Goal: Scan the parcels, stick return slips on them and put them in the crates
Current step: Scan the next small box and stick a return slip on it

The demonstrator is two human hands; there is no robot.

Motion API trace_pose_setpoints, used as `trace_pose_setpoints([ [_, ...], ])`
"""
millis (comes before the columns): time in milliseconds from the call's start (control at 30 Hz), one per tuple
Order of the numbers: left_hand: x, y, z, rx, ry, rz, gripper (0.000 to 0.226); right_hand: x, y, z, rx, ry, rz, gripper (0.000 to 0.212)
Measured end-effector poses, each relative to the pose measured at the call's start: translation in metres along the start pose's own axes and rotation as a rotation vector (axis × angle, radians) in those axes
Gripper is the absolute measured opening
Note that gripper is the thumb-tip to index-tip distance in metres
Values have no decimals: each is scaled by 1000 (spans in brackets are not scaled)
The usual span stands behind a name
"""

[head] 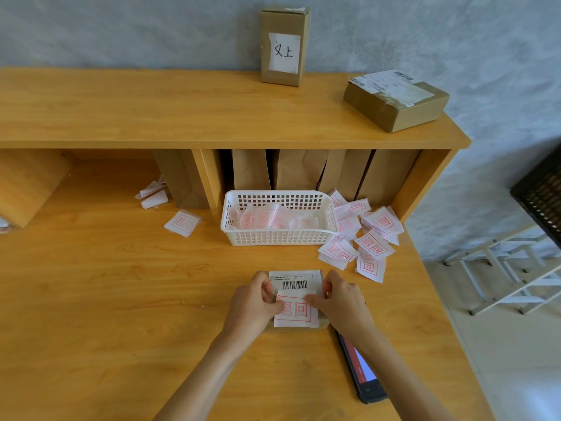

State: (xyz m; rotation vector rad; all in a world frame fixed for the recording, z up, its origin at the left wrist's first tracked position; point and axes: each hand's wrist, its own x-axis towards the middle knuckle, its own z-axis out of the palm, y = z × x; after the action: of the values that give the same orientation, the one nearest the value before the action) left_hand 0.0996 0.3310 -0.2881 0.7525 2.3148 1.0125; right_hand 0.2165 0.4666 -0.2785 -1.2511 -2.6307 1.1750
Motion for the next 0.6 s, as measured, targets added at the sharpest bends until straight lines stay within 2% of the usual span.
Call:
trace_pose_setpoints([
  [167,2,-4,-4,-7,-74,40,47,-2,2,-2,-57,-65,-57,39],
  [300,-3,-4,-6,11,-156,91,57,-4,5,2,-65,-110,-105,53],
  [400,-5,-3,-4,56,-204,140,63,-6,4,4,-167,-136,-160,62],
  [600,-5,-3,-9,76,-236,140,64,-4,5,3,-189,-160,-180,60],
])
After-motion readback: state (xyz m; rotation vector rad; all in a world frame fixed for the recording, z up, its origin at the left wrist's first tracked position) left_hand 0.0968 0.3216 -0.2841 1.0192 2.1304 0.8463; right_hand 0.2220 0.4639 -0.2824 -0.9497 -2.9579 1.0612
